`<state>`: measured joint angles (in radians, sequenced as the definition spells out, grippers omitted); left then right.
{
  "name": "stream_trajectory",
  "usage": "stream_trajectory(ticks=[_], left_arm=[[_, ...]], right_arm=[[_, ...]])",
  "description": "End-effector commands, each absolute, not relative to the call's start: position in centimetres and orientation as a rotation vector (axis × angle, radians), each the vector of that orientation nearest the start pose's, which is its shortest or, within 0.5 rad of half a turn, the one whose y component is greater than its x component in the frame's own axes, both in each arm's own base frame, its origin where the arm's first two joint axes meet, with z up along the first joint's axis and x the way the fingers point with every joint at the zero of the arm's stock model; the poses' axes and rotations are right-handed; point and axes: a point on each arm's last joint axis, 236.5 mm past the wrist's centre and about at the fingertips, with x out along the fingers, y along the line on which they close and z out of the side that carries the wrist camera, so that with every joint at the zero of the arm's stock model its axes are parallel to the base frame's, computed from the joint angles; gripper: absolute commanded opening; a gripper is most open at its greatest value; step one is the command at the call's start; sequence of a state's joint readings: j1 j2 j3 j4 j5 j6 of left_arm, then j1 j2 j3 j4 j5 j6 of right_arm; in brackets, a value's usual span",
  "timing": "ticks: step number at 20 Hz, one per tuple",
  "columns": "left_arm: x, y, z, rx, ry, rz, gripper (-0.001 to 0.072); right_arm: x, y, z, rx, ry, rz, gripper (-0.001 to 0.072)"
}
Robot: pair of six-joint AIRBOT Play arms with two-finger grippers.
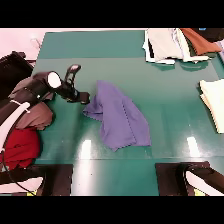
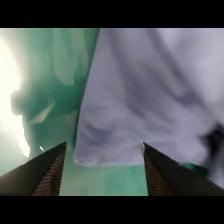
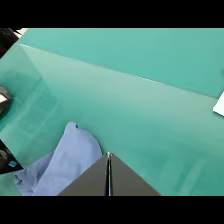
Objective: Fold the shirts.
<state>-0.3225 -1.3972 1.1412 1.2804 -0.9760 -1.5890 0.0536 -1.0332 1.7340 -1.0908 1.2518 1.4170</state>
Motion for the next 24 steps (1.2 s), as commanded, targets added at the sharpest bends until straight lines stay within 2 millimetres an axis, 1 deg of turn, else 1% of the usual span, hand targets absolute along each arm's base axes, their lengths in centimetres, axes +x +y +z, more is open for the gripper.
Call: stream_trajectory(ticks=[1,2,4,5,6,7,8,9,10,12,14,15,16,17,18,19,21,22,24], left_arm=[[36.8,-18.6,-7.1,-0.192,1.369,-0.341,0.0550],[36.5,-19.4,-7.5,-0.239,1.390,-0.352,0.0550],[36.4,-20.9,-7.2,-0.292,1.392,-0.398,0.0548],[36.4,-21.3,-6.8,-0.305,1.387,-0.416,0.0430],[36.6,-21.4,-6.6,-0.303,1.380,-0.424,0.0183],[36.8,-21.3,-6.2,-0.296,1.373,-0.429,0.0030],[37.4,-21.2,-5.5,-0.282,1.360,-0.439,0.0026],[38.1,-20.9,-4.6,-0.274,1.341,-0.446,0.0026],[39.2,-20.6,-3.4,-0.276,1.316,-0.447,0.0025],[41.1,-19.7,-0.8,-0.268,1.249,-0.451,0.0025],[42.4,-19.1,1.0,-0.261,1.194,-0.450,0.0026],[42.6,-18.8,1.4,-0.259,1.183,-0.446,0.0025],[42.7,-18.7,1.5,-0.255,1.178,-0.443,0.0026],[42.7,-18.7,1.5,-0.255,1.178,-0.443,0.0026],[42.7,-18.7,1.5,-0.254,1.177,-0.443,0.0025],[42.8,-18.7,1.5,-0.255,1.173,-0.442,0.0026],[42.9,-18.7,1.5,-0.254,1.171,-0.441,0.0026],[42.8,-18.7,1.5,-0.252,1.171,-0.440,0.0026],[42.9,-18.6,1.5,-0.252,1.171,-0.440,0.0026]], right_arm=[[35.9,12.4,34.7,0.108,0.523,0.497,0.0016],[35.8,12.4,34.7,0.108,0.525,0.498,0.0016],[35.8,12.4,34.7,0.108,0.525,0.498,0.0016],[35.8,12.3,34.6,0.107,0.529,0.498,0.0016],[35.6,12.4,34.3,0.104,0.544,0.501,0.0016],[35.3,12.3,33.6,0.097,0.574,0.502,0.0016],[34.9,12.1,32.2,0.091,0.626,0.500,0.0016],[34.5,11.8,30.0,0.095,0.704,0.499,0.0016],[33.9,11.3,27.3,0.106,0.791,0.491,0.0016],[32.4,9.9,20.2,0.160,0.990,0.454,0.0016],[30.1,8.2,11.9,0.246,1.180,0.395,0.0025],[28.3,7.8,7.4,0.302,1.284,0.367,0.0228],[26.4,7.7,3.4,0.352,1.379,0.344,0.0429],[24.3,8.2,-0.4,0.406,1.469,0.334,0.0448],[22.7,9.5,-3.0,0.452,1.525,0.354,0.0448],[21.5,11.1,-5.2,0.496,1.558,0.383,0.0448],[20.4,14.2,-7.8,0.556,1.588,0.418,0.0448],[20.2,15.7,-8.6,0.563,1.596,0.440,0.0447],[20.4,18.6,-9.6,0.563,1.597,0.483,0.0445]])
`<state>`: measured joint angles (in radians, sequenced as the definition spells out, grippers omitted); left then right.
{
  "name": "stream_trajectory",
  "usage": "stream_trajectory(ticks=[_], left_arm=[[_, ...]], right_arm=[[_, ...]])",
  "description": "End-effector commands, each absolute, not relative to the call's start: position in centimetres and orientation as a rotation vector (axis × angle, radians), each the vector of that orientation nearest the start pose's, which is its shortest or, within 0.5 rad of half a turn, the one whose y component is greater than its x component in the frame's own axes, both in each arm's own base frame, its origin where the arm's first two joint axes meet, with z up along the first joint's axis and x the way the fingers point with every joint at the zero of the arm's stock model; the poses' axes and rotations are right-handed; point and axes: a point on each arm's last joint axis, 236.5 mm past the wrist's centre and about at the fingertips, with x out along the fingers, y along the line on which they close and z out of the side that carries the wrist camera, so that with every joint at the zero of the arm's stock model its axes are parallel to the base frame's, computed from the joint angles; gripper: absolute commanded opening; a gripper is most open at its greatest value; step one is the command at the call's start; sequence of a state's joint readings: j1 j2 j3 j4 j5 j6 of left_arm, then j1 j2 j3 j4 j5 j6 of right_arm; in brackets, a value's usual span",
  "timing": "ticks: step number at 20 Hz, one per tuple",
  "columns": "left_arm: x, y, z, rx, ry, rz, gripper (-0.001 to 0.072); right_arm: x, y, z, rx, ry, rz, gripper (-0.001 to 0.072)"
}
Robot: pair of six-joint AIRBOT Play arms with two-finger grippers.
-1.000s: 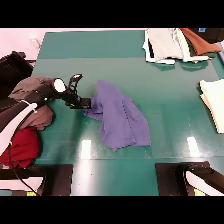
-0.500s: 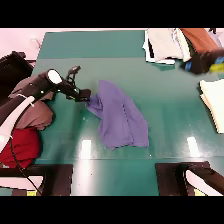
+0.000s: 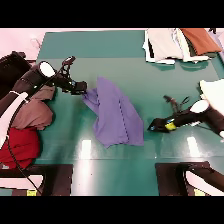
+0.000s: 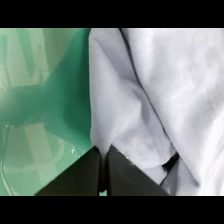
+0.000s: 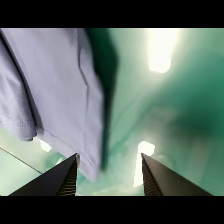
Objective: Fold the shirts.
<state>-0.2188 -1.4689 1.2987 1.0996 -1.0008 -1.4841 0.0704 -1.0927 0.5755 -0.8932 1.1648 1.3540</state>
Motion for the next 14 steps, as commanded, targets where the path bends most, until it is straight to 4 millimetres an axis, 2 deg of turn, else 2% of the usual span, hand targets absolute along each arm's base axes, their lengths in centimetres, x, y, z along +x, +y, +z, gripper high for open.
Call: stream_trajectory(ticks=[1,2,4,6,8,10,12,14], left_arm=[[42.9,-18.6,1.5,-0.251,1.171,-0.440,0.0026],[42.8,-18.6,1.5,-0.247,1.172,-0.438,0.0026],[42.7,-18.4,1.3,-0.239,1.179,-0.437,0.0025],[42.6,-18.3,1.6,-0.230,1.176,-0.437,0.0026],[43.2,-17.3,3.6,-0.179,1.109,-0.418,0.0025],[44.1,-15.5,7.7,-0.110,1.003,-0.387,0.0026],[44.6,-13.8,14.0,-0.094,0.856,-0.366,0.0025],[44.0,-12.2,21.9,-0.057,0.672,-0.339,0.0025]], right_arm=[[20.7,19.6,-10.2,0.539,1.601,0.495,0.0408],[21.0,20.3,-10.5,0.510,1.601,0.507,0.0355],[22.6,21.5,-10.3,0.460,1.574,0.535,0.0161],[25.0,21.3,-8.8,0.383,1.506,0.558,0.0017],[27.8,19.6,-5.7,0.300,1.408,0.558,0.0016],[30.9,15.8,-0.7,0.226,1.282,0.495,0.0016],[33.1,11.1,5.6,0.174,1.138,0.412,0.0015],[34.3,6.9,12.8,0.152,0.969,0.318,0.0015]])
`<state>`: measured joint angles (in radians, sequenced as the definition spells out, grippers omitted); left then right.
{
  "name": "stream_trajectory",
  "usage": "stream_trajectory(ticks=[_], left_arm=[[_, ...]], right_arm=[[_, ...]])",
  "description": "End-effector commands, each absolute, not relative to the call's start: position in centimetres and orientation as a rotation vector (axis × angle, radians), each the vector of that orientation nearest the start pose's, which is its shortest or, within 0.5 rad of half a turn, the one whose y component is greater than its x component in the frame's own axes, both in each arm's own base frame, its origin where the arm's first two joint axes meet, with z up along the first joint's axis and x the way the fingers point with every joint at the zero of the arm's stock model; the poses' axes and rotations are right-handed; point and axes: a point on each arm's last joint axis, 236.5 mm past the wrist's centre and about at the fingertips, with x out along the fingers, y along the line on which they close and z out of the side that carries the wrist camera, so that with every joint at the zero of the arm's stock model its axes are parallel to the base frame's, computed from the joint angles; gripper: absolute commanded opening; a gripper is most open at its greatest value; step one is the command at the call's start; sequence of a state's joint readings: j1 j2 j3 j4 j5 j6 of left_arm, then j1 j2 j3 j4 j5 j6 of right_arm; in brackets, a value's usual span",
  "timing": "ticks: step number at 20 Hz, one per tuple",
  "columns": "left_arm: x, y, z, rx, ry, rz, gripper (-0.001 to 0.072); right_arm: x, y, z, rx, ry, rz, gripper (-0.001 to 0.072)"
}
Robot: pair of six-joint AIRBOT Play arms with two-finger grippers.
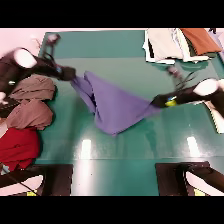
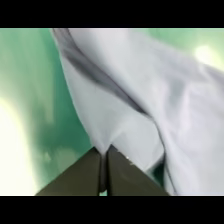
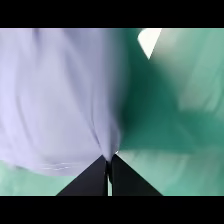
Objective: Fold the shirts.
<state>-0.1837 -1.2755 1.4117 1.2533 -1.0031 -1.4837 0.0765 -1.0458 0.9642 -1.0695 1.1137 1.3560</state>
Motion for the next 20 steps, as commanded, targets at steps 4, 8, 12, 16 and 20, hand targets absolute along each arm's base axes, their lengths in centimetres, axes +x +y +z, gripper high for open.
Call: stream_trajectory(ticks=[4,8,12,16,20], left_arm=[[38.3,-10.7,37.3,-0.034,0.323,-0.339,0.0025],[29.8,-9.3,47.7,-0.032,0.052,-0.346,0.0025],[28.3,-9.4,46.3,-0.026,0.112,-0.361,0.0025],[33.3,-10.1,39.1,-0.026,0.289,-0.352,0.0025],[33.7,-9.9,41.5,-0.031,0.208,-0.340,0.0025]], right_arm=[[32.6,0.9,28.4,0.110,0.585,0.151,0.0015],[28.1,-0.3,39.1,0.029,0.310,0.061,0.0015],[26.8,1.9,42.9,0.043,0.215,0.134,0.0015],[30.4,1.6,39.6,0.099,0.343,0.181,0.0015],[31.6,1.2,38.8,0.111,0.367,0.181,0.0015]])
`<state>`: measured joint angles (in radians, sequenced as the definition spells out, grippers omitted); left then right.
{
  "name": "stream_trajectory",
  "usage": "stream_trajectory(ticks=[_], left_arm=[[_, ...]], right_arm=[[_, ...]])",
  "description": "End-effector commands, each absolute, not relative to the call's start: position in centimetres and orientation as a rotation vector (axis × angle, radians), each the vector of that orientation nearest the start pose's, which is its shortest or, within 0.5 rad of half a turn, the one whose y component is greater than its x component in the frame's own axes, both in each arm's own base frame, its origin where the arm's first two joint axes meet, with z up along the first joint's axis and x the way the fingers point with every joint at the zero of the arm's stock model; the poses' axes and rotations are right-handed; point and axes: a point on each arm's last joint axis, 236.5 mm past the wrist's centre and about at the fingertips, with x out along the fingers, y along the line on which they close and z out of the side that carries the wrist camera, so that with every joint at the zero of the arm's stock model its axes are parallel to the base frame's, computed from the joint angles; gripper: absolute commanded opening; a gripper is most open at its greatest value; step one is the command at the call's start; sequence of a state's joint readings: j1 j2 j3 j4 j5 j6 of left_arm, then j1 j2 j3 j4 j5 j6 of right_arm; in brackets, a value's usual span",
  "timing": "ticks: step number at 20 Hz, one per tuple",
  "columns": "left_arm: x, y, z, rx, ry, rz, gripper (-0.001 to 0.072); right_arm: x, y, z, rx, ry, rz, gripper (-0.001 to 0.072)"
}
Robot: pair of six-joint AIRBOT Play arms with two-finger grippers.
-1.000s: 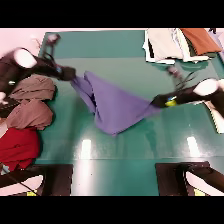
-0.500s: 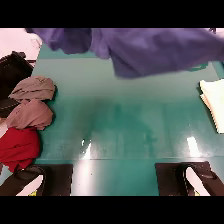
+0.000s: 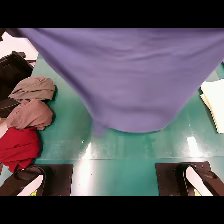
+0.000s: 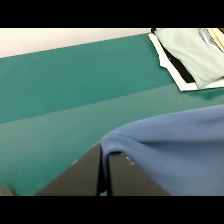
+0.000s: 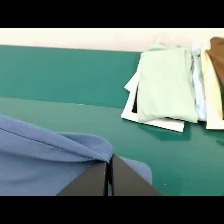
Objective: Fold the shirts.
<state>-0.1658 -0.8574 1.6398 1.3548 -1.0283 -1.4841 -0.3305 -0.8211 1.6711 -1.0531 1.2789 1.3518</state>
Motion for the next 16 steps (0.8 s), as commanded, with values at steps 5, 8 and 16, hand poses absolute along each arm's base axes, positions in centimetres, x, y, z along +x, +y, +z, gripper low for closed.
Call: stream_trajectory(ticks=[5,8,16], left_arm=[[27.3,-10.2,50.0,-0.031,0.051,-0.403,0.0025],[23.0,-9.8,54.8,-0.023,-0.077,-0.417,0.0024],[27.6,-10.7,50.4,-0.012,0.044,-0.421,0.0025]], right_arm=[[27.3,2.2,43.7,0.025,0.182,0.156,0.0015],[25.1,2.9,45.5,0.004,0.109,0.148,0.0014],[28.0,2.1,46.1,0.022,0.133,0.158,0.0014]])
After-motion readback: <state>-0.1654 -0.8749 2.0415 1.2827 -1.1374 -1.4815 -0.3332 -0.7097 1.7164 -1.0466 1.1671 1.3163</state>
